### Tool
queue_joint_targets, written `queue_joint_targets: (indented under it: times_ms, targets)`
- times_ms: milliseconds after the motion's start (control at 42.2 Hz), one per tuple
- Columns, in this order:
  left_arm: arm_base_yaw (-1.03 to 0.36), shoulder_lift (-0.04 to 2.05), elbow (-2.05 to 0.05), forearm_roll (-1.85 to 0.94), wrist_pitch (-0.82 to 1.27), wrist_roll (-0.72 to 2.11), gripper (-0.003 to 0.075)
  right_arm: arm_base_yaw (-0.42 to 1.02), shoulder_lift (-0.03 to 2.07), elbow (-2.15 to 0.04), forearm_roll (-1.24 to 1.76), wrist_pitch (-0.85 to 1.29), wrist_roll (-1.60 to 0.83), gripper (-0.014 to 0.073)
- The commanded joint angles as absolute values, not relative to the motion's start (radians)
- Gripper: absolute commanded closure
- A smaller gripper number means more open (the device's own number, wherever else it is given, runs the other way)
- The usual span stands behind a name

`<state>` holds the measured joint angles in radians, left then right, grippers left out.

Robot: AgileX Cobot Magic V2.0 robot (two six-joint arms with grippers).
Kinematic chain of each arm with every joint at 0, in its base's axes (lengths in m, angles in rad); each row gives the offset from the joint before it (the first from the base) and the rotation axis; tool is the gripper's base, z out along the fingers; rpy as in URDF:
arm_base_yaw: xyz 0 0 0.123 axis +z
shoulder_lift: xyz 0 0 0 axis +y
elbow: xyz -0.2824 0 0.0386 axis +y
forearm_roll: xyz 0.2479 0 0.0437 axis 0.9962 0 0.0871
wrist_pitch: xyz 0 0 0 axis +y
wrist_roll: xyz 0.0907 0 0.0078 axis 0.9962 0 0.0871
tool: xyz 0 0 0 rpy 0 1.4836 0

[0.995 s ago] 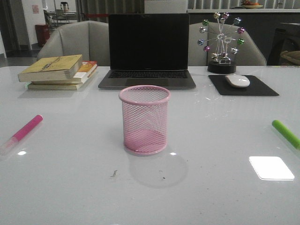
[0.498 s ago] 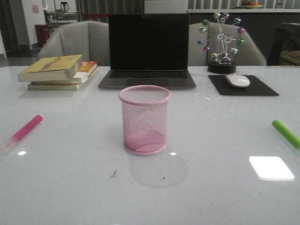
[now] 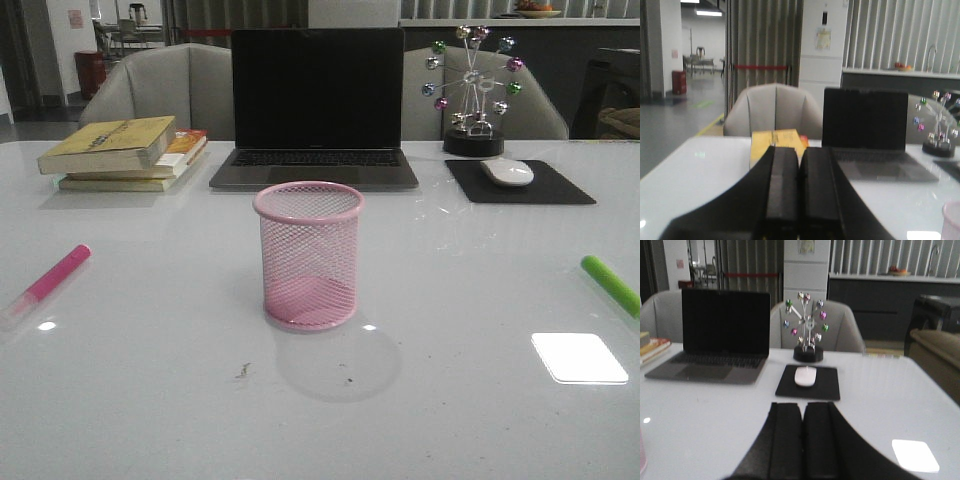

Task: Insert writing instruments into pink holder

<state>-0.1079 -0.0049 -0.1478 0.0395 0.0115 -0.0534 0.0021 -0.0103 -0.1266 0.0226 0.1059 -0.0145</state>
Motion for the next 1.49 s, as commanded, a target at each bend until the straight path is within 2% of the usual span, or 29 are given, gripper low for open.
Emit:
queue_joint_targets:
  times_ms: [0, 213, 379, 640, 948, 1019, 1043, 1090, 1185, 1233, 1280, 1327, 1470]
  targets:
    - [-0.112, 0.027, -0.297, 0.036, -0.027, -0.054, 0.0628, -0.003, 0.01, -0.254, -0.013, 0.06, -0.018, 0.0537]
    - [-0.112, 0.229, -0.606, 0.036, 0.27, -0.054, 0.0627, -0.003, 0.203, -0.521, -0.017, 0.245, -0.018, 0.0537]
    - [-0.112, 0.392, -0.743, 0.036, 0.505, -0.054, 0.0627, -0.003, 0.379, -0.668, -0.015, 0.382, -0.018, 0.0537]
    - [-0.112, 0.584, -0.746, 0.034, 0.722, -0.054, 0.0627, -0.003, 0.583, -0.689, -0.009, 0.497, -0.018, 0.0537]
    - [-0.112, 0.729, -0.746, 0.03, 0.754, -0.058, 0.0622, -0.003, 0.767, -0.689, -0.009, 0.584, -0.018, 0.0533]
    - [-0.112, 0.74, -0.746, 0.03, 0.756, -0.058, 0.0568, -0.003, 0.802, -0.689, -0.009, 0.612, -0.018, 0.0507]
    - [-0.112, 0.741, -0.746, 0.03, 0.756, -0.056, 0.0527, -0.003, 0.812, -0.689, -0.009, 0.62, -0.018, 0.0483]
    - [-0.112, 0.743, -0.746, 0.03, 0.753, -0.056, 0.0444, -0.003, 0.836, -0.689, -0.009, 0.628, -0.018, 0.04]
    - [-0.112, 0.743, -0.746, 0.03, 0.752, -0.051, 0.0227, -0.003, 0.875, -0.689, -0.009, 0.629, -0.018, 0.0194]
    - [-0.112, 0.743, -0.746, 0.03, 0.752, -0.048, 0.0166, -0.003, 0.893, -0.689, -0.009, 0.628, -0.018, 0.0106]
    - [-0.112, 0.743, -0.746, 0.03, 0.752, -0.045, 0.0135, -0.003, 0.907, -0.69, -0.009, 0.629, -0.018, 0.0057]
    - [-0.112, 0.743, -0.746, 0.027, 0.752, -0.028, 0.0139, -0.003, 0.927, -0.693, -0.008, 0.63, -0.018, 0.0032]
    - [-0.134, 0.743, -0.746, -0.017, 0.743, 0.0, 0.014, -0.003, 1.001, -0.738, 0.0, 0.654, -0.018, 0.0032]
